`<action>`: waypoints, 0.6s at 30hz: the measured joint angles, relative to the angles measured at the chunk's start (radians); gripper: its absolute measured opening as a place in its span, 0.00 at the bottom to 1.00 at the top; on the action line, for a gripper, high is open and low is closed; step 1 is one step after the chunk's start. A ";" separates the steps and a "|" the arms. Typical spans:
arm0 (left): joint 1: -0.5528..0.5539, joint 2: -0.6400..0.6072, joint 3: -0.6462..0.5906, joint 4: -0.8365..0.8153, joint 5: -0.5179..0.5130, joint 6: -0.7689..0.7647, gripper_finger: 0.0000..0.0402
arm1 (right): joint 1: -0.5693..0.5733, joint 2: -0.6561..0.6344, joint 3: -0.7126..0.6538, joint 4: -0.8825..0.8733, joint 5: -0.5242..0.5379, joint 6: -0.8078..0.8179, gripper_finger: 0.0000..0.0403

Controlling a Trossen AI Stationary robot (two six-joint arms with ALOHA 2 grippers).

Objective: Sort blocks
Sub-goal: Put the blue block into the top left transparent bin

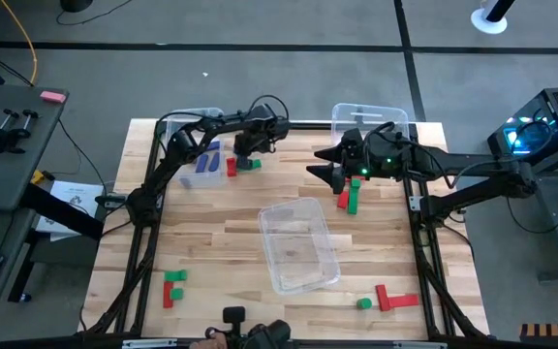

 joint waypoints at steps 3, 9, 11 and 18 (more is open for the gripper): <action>0.004 0.000 -0.017 0.023 -0.001 0.000 0.00 | 0.000 0.000 0.000 0.001 0.000 0.000 0.78; 0.003 -0.002 -0.023 0.078 -0.010 0.001 0.00 | 0.000 0.000 0.000 0.001 0.000 0.000 0.78; 0.002 -0.002 -0.023 0.090 -0.013 0.004 0.00 | 0.000 0.000 0.000 0.001 0.000 0.000 0.78; -0.032 -0.002 -0.023 0.195 -0.022 0.077 0.00 | 0.000 0.000 0.000 0.001 0.000 0.000 0.78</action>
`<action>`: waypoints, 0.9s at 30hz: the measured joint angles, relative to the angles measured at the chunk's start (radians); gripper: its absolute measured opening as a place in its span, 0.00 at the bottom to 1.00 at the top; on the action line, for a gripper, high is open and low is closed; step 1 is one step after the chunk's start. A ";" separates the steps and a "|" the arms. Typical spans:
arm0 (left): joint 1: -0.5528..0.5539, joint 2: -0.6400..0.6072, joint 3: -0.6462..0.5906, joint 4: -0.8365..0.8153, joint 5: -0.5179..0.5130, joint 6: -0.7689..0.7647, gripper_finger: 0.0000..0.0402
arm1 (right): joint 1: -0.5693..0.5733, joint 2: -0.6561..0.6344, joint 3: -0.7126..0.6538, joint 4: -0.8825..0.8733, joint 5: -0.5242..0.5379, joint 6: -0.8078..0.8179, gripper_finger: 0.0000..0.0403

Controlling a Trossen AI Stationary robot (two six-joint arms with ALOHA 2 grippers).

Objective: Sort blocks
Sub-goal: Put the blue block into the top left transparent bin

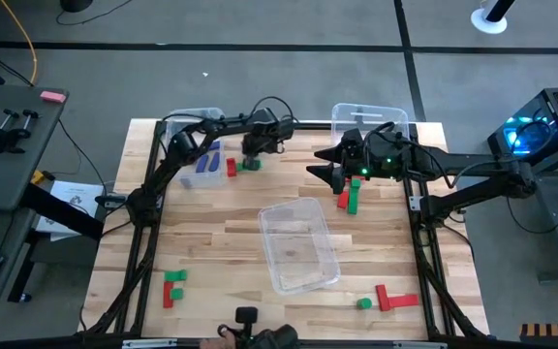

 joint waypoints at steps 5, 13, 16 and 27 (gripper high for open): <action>-0.047 0.000 -0.001 0.069 0.002 0.039 0.00 | -0.001 0.000 0.000 0.000 0.000 0.000 0.78; -0.089 -0.001 0.112 0.082 -0.035 0.082 0.00 | -0.001 0.000 0.000 -0.001 0.000 0.007 0.78; -0.071 -0.002 0.186 0.067 -0.030 0.075 0.00 | -0.001 0.000 0.000 -0.001 0.000 0.009 0.78; 0.017 -0.004 0.283 0.022 0.083 0.069 0.07 | 0.015 0.000 0.000 -0.009 -0.001 0.027 0.78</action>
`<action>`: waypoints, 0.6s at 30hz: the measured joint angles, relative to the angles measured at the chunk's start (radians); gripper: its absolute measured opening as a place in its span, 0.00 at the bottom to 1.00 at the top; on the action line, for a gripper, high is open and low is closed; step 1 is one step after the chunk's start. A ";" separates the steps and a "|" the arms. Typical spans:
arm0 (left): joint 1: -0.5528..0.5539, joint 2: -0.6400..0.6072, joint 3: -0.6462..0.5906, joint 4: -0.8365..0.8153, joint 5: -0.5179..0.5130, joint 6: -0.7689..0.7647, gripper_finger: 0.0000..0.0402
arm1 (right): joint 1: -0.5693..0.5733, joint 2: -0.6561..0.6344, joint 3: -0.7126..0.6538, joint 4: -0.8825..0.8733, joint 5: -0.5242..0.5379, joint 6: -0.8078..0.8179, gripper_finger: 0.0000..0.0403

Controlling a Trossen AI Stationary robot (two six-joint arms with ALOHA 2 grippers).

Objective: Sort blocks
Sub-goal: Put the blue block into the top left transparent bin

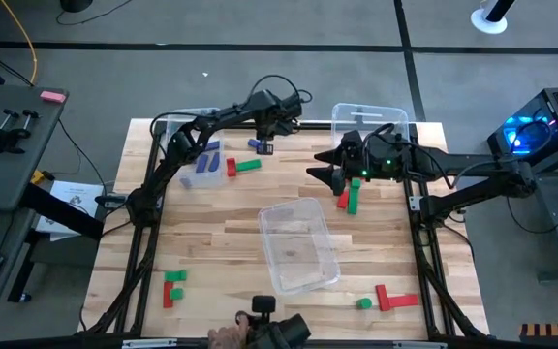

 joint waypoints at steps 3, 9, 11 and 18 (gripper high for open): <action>0.003 0.000 -0.008 0.004 0.003 0.004 0.17 | 0.003 0.000 0.000 -0.003 0.000 0.000 0.78; 0.007 0.000 -0.009 0.017 0.041 0.046 0.40 | 0.003 0.000 0.000 -0.008 0.000 0.001 0.78; 0.007 0.000 -0.009 0.023 0.044 0.066 0.47 | 0.003 0.000 0.000 -0.009 0.000 0.012 0.78; 0.008 0.000 -0.009 0.003 0.156 0.140 0.61 | 0.003 0.000 0.000 -0.012 0.000 0.037 0.78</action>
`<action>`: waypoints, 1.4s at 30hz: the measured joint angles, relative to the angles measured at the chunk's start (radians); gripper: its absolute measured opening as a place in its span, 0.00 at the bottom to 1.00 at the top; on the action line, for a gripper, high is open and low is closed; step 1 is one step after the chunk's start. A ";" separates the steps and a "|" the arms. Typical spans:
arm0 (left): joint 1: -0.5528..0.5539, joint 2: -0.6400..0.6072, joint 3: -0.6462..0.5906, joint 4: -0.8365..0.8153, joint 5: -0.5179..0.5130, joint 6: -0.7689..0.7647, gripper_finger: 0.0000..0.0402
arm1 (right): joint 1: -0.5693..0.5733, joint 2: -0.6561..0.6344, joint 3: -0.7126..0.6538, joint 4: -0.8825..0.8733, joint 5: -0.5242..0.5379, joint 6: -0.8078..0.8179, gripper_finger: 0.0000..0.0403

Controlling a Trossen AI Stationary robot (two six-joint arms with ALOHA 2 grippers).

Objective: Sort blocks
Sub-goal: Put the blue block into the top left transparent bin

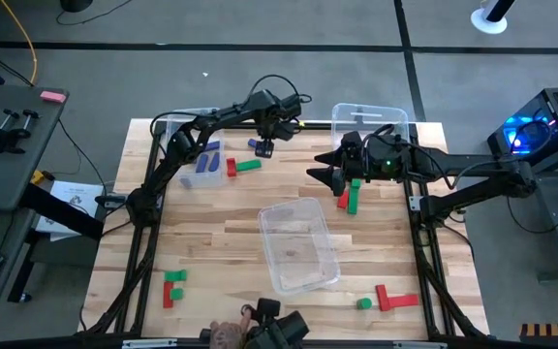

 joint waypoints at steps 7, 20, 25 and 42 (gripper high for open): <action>0.011 0.024 0.000 -0.001 0.008 0.047 0.60 | 0.000 0.000 0.000 -0.001 0.000 0.020 0.78; 0.059 0.086 0.000 0.016 0.042 0.012 0.59 | 0.000 0.000 0.000 -0.015 0.010 0.024 0.78; 0.061 0.114 0.001 0.025 0.048 0.010 0.59 | 0.000 0.000 0.000 -0.034 0.014 0.026 0.78; 0.055 0.111 0.003 -0.026 0.075 -0.060 0.07 | 0.000 0.000 0.000 -0.046 0.034 0.016 0.78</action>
